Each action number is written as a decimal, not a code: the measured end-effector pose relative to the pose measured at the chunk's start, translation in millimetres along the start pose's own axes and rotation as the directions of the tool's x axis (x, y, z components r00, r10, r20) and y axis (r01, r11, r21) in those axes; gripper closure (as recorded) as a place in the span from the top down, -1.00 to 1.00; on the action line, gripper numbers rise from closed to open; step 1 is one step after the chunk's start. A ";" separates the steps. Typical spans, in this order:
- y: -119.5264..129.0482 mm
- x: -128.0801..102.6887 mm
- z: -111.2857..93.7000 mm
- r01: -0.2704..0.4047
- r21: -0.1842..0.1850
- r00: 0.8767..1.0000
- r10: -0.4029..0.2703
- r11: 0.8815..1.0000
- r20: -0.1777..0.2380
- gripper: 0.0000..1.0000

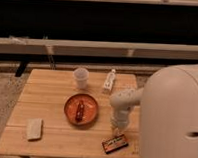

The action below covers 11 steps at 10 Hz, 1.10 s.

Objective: Push the eraser across the table

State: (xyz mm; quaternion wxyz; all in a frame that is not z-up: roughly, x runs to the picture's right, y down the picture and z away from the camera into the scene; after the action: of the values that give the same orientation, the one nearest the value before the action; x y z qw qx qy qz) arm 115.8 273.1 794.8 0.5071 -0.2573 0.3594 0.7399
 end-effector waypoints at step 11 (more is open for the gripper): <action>-16.5 43.3 9.1 0.095 0.020 0.995 -0.094 0.995 -0.043 -1.00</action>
State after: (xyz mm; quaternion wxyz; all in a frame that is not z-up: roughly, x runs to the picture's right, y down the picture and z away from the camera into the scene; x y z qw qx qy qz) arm 115.7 308.5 763.6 0.5366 -0.2840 0.3655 0.7055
